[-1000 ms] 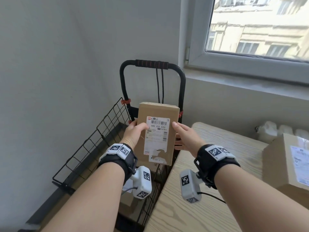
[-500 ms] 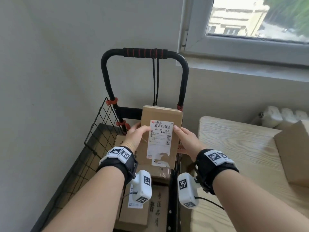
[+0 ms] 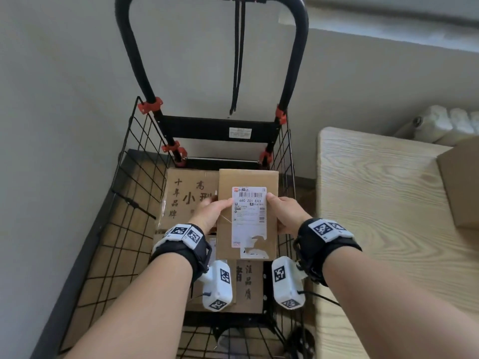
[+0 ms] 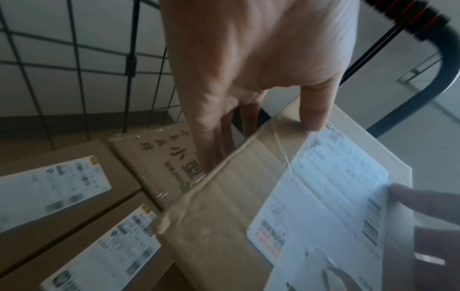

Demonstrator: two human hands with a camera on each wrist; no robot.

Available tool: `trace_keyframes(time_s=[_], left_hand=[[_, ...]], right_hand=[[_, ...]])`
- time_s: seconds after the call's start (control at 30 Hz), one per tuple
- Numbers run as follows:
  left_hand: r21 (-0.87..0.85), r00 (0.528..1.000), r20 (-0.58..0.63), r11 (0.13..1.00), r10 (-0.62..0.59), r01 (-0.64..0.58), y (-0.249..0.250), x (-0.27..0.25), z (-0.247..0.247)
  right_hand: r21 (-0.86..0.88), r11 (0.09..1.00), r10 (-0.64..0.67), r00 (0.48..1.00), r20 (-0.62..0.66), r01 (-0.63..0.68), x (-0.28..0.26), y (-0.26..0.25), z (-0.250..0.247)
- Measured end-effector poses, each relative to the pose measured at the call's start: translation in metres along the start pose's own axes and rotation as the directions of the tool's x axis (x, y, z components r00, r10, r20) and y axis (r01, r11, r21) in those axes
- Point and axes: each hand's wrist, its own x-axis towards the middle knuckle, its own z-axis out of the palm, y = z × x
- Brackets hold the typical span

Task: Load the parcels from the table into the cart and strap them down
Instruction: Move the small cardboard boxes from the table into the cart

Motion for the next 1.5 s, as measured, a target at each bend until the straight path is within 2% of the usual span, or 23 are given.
trace_keyframes(time_s=[0.17,0.33,0.4,0.6,0.67,0.8,1.03,1.17,1.5], left_hand=[[0.004,0.987,0.071,0.989,-0.147,0.147,-0.041,0.02,0.002],[0.099,0.946,0.162,0.959,-0.28,0.267,-0.076,0.033,0.013],[0.157,0.929,0.186,0.943,-0.321,0.295,-0.089,0.038,0.022],[0.359,0.94,0.171,0.907,-0.295,0.219,-0.12,0.07,0.033],[0.382,0.939,0.179,0.9,-0.294,0.209,-0.126,0.077,0.035],[0.406,0.943,0.173,0.893,-0.286,0.196,-0.147,0.104,0.036],[0.408,0.94,0.212,0.898,-0.268,0.164,-0.146,0.116,0.032],[0.346,0.934,0.22,0.918,-0.28,0.193,-0.132,0.11,0.031],[0.298,0.93,0.234,0.931,-0.284,0.21,-0.165,0.123,0.028]], right_hand=[[-0.268,0.962,0.012,0.994,-0.113,-0.042,0.017,0.018,0.019],[-0.368,0.906,0.172,0.976,-0.132,-0.21,0.026,0.037,0.037],[-0.412,0.885,0.184,0.975,-0.122,-0.218,0.03,0.048,0.038],[-0.559,0.792,0.24,0.967,-0.085,-0.246,0.044,0.058,0.046],[-0.598,0.768,0.23,0.97,-0.08,-0.231,0.045,0.063,0.046],[-0.624,0.726,0.285,0.952,-0.11,-0.289,0.054,0.076,0.054],[-0.685,0.639,0.293,0.934,-0.206,-0.351,0.063,0.077,0.057],[-0.689,0.629,0.246,0.934,-0.261,-0.358,0.059,0.073,0.054],[-0.717,0.576,0.294,0.918,-0.265,-0.392,0.055,0.07,0.066]])
